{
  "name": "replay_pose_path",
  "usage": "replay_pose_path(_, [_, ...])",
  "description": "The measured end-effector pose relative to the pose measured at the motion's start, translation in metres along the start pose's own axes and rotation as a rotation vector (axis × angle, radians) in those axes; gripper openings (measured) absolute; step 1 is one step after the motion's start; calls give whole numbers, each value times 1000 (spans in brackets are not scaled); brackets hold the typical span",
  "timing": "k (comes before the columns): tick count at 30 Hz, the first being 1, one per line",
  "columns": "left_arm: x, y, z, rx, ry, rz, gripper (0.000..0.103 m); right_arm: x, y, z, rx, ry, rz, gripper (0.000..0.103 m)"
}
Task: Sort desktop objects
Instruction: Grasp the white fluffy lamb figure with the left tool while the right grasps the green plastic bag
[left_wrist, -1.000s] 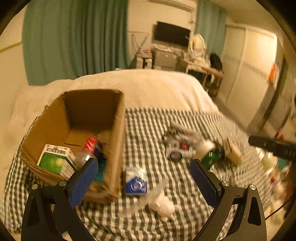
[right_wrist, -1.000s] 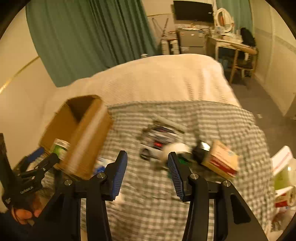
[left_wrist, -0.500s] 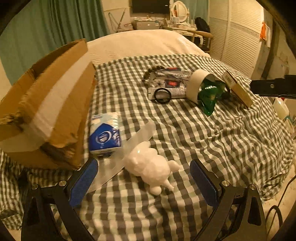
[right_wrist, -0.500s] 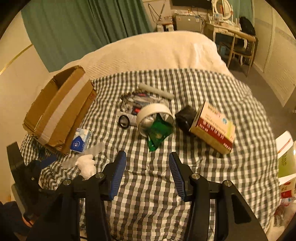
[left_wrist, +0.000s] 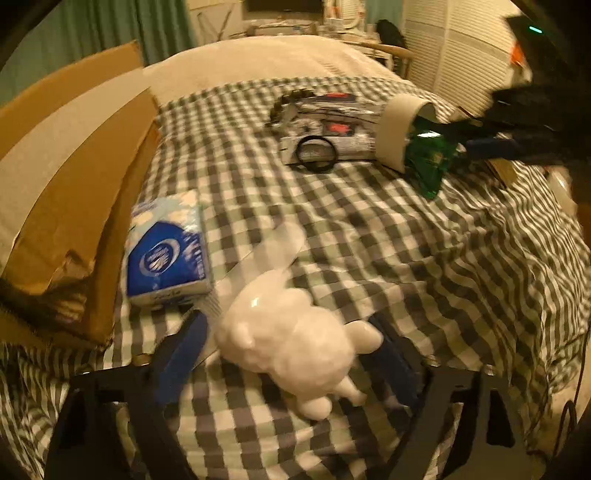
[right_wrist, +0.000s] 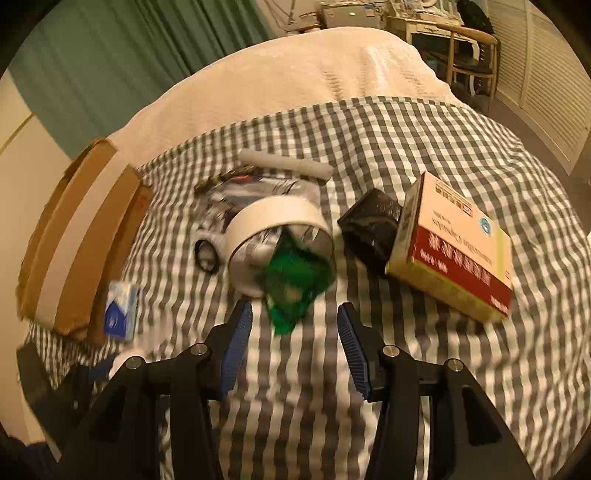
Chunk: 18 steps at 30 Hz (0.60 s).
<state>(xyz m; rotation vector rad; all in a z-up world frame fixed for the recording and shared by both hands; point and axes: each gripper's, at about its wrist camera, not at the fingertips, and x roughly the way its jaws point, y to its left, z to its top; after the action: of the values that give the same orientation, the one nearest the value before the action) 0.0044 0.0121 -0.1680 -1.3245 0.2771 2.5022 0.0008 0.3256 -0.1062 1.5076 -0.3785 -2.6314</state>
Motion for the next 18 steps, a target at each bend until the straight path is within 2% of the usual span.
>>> replay_pose_path(3, [1, -5, 3, 29, -9, -10, 78, 14, -6, 7, 41, 4, 8, 48])
replay_pose_path(7, [0, 1, 6, -9, -22, -47, 78, 29, -8, 12, 63, 19, 34, 47])
replay_pose_path(9, [-1, 5, 8, -30, -26, -65, 78, 34, -6, 14, 56, 30, 47, 30])
replay_pose_path(10, [-1, 6, 9, -36, -25, -70, 78, 35, -4, 15, 46, 35, 48, 25])
replay_pose_path(14, [-4, 9, 11, -61, -32, -70, 78, 30, 1, 11, 4, 32, 38, 18])
replay_pose_path(18, [-10, 12, 12, -77, -46, -62, 78, 19, 2, 4, -25, 36, 23, 16])
